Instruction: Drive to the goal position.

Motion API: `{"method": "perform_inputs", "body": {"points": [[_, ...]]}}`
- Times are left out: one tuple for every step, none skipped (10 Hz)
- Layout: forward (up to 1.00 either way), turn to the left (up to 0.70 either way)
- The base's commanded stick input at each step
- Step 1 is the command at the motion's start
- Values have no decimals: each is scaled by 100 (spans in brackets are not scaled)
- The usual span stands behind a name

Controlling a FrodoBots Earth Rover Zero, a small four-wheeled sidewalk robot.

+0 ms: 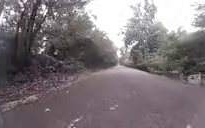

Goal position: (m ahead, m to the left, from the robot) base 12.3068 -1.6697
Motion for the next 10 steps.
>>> {"method": "perform_inputs", "body": {"points": [[70, 0], [70, 0], [70, 0], [70, 0], [70, 0], [70, 0], [70, 0], [70, 0], [70, 0], [70, 0]]}}
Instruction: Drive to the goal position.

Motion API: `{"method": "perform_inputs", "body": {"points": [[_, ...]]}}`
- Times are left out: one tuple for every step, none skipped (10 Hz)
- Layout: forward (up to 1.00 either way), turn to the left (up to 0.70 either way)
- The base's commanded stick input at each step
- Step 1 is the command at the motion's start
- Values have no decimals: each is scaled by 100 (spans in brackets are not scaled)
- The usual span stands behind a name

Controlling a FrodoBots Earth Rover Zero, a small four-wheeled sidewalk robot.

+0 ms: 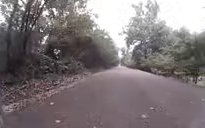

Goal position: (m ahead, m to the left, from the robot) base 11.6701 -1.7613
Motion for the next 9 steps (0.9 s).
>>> {"method": "perform_inputs", "body": {"points": [[70, 0], [70, 0], [70, 0], [70, 0], [70, 0], [70, 0], [70, 0], [70, 0], [70, -13]]}}
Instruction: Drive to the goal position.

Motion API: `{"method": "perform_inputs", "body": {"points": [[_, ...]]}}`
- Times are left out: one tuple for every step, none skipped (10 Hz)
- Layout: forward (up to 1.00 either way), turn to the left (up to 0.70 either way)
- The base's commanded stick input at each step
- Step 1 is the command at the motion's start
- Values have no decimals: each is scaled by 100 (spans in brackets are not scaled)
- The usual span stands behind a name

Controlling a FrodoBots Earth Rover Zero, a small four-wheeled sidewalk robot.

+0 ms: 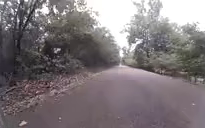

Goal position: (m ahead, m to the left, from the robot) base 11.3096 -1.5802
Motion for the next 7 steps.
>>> {"method": "perform_inputs", "body": {"points": [[70, -35], [70, -32], [70, -16], [70, -1], [70, 0], [70, 0], [70, 0]]}}
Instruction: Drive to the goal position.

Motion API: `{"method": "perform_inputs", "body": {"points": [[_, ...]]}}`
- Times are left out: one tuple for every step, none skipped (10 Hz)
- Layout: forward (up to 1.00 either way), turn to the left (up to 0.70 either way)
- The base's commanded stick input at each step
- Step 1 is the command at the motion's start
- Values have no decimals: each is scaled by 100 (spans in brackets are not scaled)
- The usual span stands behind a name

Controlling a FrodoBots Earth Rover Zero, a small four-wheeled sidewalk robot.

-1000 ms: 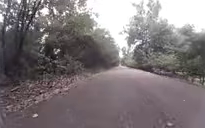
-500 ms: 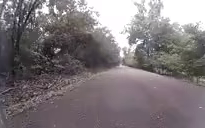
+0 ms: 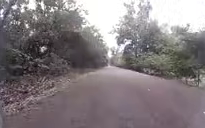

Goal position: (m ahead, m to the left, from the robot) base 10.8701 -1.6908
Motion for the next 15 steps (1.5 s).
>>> {"method": "perform_inputs", "body": {"points": [[70, 0], [70, 0], [70, 0], [70, 0], [70, 0], [70, 0], [70, 0], [70, 0], [70, 0], [70, 0], [70, 0], [70, 0], [70, 0], [70, 0], [70, 0]]}}
